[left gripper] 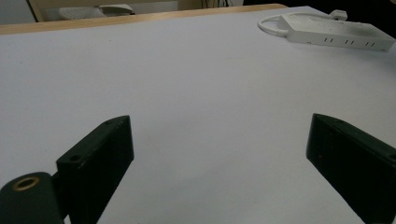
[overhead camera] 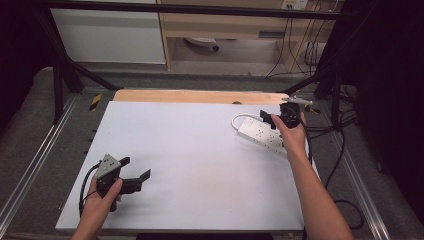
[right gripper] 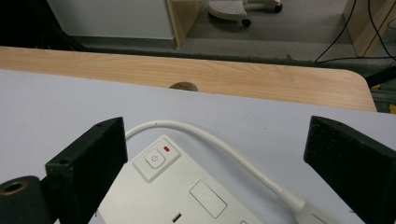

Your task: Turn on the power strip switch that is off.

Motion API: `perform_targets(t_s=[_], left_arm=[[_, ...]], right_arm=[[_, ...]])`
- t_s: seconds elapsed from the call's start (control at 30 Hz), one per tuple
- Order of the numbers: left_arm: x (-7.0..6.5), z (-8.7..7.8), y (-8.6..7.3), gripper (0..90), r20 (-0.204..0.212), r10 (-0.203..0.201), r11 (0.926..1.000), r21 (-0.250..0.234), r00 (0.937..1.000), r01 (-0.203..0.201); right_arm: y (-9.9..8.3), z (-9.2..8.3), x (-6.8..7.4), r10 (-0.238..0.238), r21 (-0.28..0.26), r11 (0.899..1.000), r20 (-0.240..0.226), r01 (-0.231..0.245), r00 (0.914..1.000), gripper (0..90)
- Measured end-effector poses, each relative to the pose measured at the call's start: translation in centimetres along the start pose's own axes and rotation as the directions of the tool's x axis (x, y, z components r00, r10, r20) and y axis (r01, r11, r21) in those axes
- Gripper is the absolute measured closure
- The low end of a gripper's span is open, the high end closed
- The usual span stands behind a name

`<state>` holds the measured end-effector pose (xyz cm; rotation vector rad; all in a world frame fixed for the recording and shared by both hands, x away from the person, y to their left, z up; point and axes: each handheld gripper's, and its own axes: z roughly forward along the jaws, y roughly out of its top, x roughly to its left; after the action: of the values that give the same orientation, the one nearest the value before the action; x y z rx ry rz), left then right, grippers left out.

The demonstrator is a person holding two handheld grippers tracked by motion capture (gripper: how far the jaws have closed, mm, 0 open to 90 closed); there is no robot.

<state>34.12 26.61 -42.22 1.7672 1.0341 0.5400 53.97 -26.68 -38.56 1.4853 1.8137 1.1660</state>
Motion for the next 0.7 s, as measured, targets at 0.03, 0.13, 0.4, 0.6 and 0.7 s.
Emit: perform_targets(t_s=[0.03,0.13,0.4,0.6,0.7], left_arm=[[0.0,0.0,0.0,7.6,0.001,-0.001,1.0,0.0,1.0,0.001],[0.0,0.0,0.0,7.6,0.003,0.002,1.0,0.003,1.0,-0.002],[0.0,0.0,0.0,7.6,0.001,0.008,1.0,0.006,1.0,-0.008],[-0.1,0.0,0.0,7.6,0.001,0.009,0.9999,0.006,1.0,-0.009],[-0.1,0.0,0.0,7.6,0.001,0.011,0.9999,0.007,0.9999,-0.011]], right_arm=[[-0.1,0.1,-0.1,0.001,0.003,1.0,0.002,-0.001,1.0,6.9],[-0.2,0.3,-0.3,0.002,0.013,1.0,0.011,-0.002,0.9999,7.8],[-0.6,0.8,-0.6,0.001,0.036,0.999,0.028,-0.002,0.9996,16.8],[-0.9,1.3,-0.5,-0.004,0.06,0.998,0.021,0.003,0.9998,24.6],[-0.9,1.5,-0.3,0.025,0.071,0.997,0.005,-0.025,0.9997,29.3]])
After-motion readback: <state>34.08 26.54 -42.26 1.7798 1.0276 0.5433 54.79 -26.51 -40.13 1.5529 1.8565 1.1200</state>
